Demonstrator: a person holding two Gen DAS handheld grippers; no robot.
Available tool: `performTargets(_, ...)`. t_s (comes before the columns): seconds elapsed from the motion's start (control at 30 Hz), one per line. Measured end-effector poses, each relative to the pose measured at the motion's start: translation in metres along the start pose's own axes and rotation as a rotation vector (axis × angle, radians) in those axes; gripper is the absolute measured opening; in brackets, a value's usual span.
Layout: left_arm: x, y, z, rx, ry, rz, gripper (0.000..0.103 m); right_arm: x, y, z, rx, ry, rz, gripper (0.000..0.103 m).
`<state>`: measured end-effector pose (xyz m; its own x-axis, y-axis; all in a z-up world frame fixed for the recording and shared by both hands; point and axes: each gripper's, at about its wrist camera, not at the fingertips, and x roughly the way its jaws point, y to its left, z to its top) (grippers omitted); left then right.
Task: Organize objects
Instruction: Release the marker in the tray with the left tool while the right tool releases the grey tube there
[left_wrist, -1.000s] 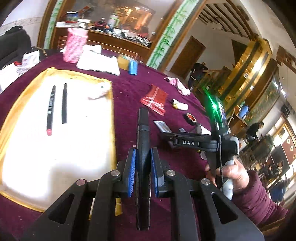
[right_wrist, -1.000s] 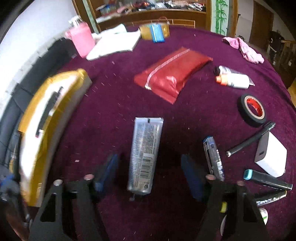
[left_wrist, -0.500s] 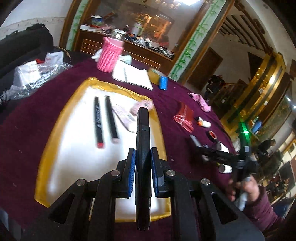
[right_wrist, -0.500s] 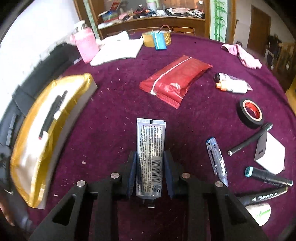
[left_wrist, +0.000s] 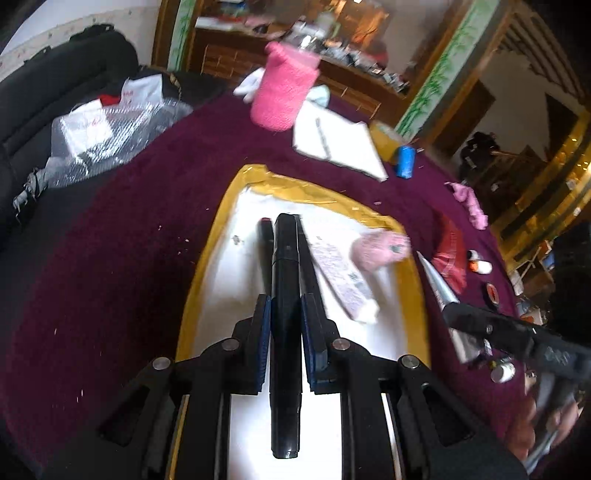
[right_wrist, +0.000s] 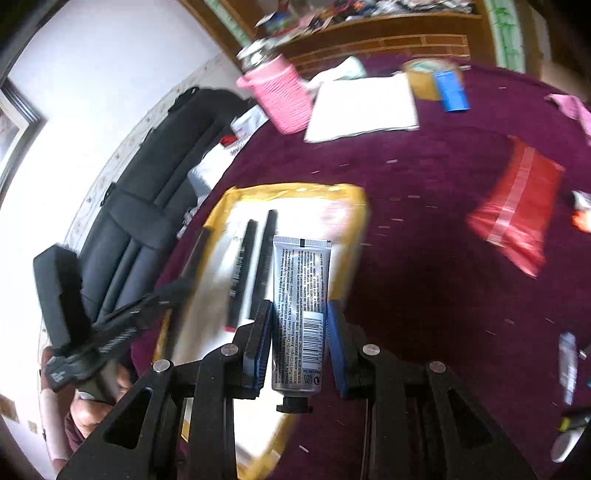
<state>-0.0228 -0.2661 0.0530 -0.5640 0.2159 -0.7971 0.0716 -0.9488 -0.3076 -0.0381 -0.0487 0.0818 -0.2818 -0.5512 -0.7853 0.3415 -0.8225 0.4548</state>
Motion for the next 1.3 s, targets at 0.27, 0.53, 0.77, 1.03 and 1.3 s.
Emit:
performTargets(0.27,0.034,0.006,0.011,-0.017,0.065,0.077,0.014,0.072,0.019,0.012,0.112,0.104,0.089,0.026)
performTargets(0.53,0.034,0.008,0.017,-0.026,0.037,0.078,0.014,0.090,0.025,0.019,0.048,0.086,-0.037,0.026)
performTargets(0.77,0.027,0.014,0.017,-0.079,0.050,0.025,0.016,0.097,0.030,0.023,-0.010,0.066,-0.128,0.026)
performTargets(1.03,-0.002,0.009,0.015,-0.088,-0.006,-0.001,0.051,0.087,0.030,0.021,-0.037,0.036,-0.122,0.032)
performTargets(1.3,-0.024,0.006,0.009,-0.131,-0.005,-0.026,0.063,0.028,0.023,0.021,-0.035,-0.104,-0.079,0.061)
